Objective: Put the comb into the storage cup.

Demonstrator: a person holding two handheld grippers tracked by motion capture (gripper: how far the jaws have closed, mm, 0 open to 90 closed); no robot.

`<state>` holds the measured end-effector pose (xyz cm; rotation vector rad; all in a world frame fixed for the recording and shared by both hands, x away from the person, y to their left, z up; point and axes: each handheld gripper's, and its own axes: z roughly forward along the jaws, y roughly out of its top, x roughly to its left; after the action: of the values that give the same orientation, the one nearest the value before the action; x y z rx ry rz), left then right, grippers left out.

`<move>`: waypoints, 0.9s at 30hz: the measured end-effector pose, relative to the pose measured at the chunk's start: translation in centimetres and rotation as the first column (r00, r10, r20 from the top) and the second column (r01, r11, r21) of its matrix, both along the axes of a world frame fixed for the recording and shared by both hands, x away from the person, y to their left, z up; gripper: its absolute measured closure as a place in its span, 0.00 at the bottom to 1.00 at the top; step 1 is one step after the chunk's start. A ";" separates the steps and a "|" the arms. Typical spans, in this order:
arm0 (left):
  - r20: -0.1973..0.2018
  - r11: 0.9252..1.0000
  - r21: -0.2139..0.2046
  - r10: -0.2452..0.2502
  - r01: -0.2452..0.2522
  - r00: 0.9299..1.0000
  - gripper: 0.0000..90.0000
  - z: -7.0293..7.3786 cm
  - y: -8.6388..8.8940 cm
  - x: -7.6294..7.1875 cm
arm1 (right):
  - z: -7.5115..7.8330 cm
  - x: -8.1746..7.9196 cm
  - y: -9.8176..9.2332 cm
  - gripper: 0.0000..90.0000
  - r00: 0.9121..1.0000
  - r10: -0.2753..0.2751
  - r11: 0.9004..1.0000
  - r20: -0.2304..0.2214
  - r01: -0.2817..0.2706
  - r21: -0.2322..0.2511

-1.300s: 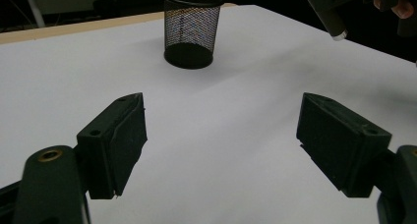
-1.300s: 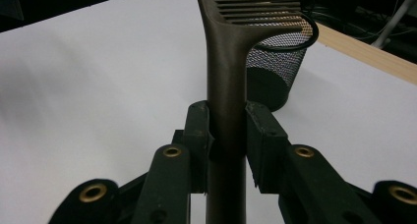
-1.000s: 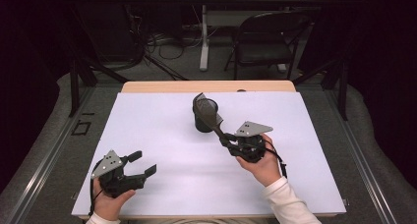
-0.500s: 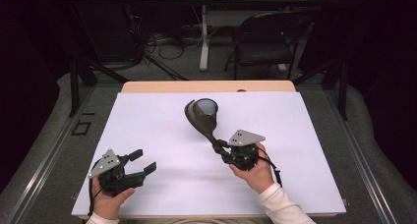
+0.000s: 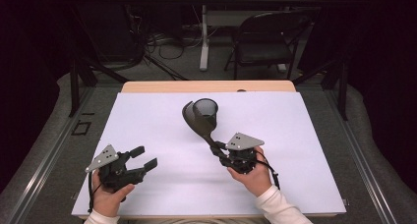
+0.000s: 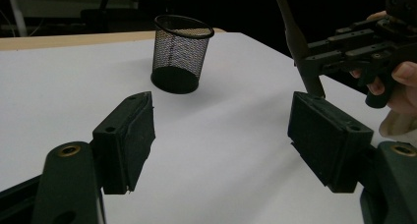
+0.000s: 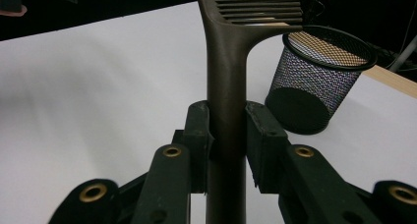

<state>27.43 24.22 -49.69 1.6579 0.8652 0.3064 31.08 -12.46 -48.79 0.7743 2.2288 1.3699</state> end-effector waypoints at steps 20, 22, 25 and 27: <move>-0.083 0.997 -0.065 -0.033 0.028 0.996 0.32 3.3 -1.6 2.3 | -0.2 -0.2 0.1 0.81 1.000 -0.003 1.000 0.010 0.003 0.012; -0.082 0.997 -0.070 -0.037 0.031 0.996 0.32 3.6 -1.7 2.5 | -0.2 -0.2 0.1 0.81 1.000 -0.003 1.000 0.009 0.003 0.014; -0.081 0.996 -0.076 -0.040 0.034 0.996 0.32 4.0 -1.9 2.7 | -0.2 -0.2 0.1 0.81 1.000 -0.005 1.000 0.011 0.005 0.015; -0.083 0.995 -0.088 -0.051 0.043 0.995 0.32 4.3 -2.1 2.8 | -0.2 -0.2 0.1 0.81 1.000 -0.006 1.000 0.009 0.006 0.018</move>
<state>30.28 22.10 -45.41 1.6178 0.8896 0.1644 30.83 -12.37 -49.03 0.7789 2.2085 1.3894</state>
